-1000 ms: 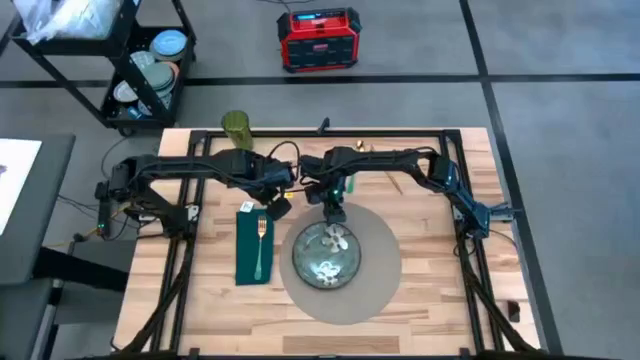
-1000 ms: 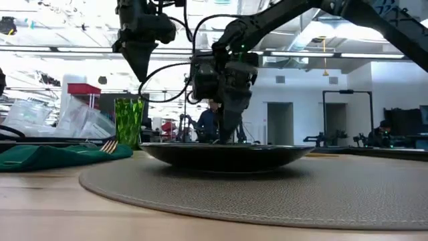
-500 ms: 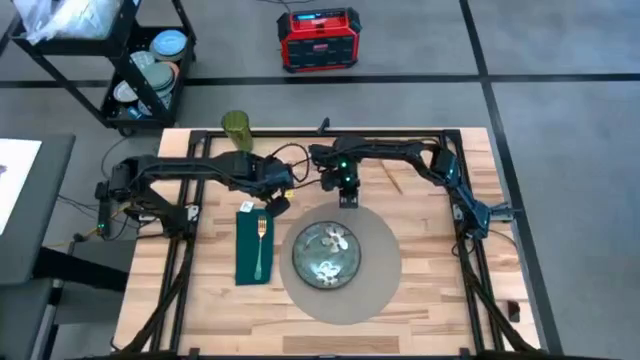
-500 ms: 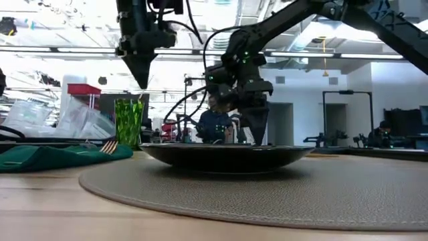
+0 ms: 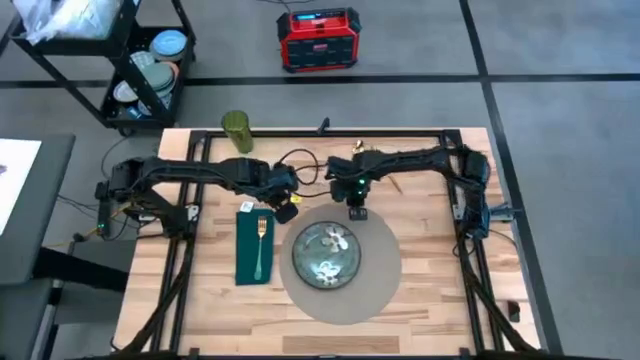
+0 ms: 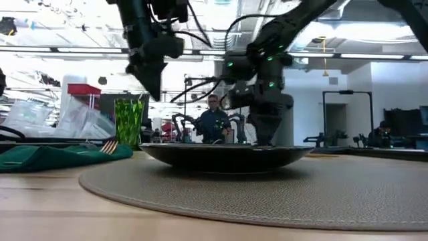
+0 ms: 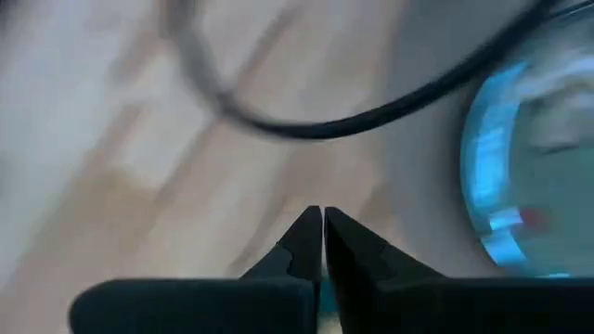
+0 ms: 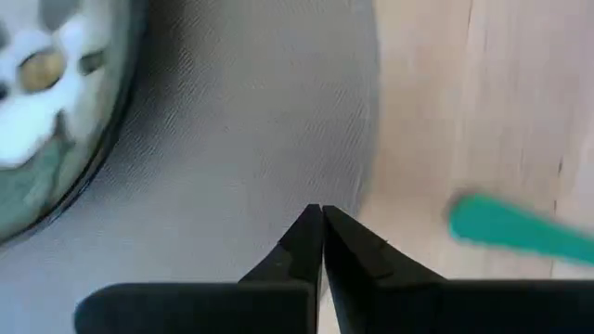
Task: Set table place
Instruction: Adjust the gray table mat
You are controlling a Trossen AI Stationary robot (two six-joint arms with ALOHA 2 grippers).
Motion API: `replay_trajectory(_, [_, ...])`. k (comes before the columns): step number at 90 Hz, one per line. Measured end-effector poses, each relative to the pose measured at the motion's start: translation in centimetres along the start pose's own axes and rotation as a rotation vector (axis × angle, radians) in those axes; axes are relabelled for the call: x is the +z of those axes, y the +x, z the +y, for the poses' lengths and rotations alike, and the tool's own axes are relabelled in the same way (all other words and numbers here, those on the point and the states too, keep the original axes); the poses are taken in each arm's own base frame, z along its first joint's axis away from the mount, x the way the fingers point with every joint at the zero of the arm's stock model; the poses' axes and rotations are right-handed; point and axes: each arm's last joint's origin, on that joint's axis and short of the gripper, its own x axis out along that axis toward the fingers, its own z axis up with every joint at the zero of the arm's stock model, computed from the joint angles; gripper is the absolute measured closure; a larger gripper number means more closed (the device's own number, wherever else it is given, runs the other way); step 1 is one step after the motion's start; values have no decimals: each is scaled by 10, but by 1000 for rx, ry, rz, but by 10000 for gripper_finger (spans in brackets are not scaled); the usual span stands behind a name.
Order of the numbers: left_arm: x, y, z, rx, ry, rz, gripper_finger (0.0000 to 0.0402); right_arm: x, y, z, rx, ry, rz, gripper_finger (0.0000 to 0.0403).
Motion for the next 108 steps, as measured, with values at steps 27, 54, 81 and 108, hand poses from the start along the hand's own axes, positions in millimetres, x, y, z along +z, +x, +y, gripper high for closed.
replay_trajectory(27, [3, 14, -1, -264, -26, -29, 402, -10, -5, -1, 47, -29, -85, 403])
replay_trajectory(54, [-3, 23, -1, -319, -92, -5, 402, -11, 17, -15, 84, -54, -78, 403])
replay_trajectory(81, [-1, 23, -2, -334, -104, -30, 402, -17, 28, -44, 125, 5, -131, 403])
replay_trajectory(108, [0, 23, -2, -312, -125, -39, 402, -11, 15, -65, 63, 75, -150, 403])
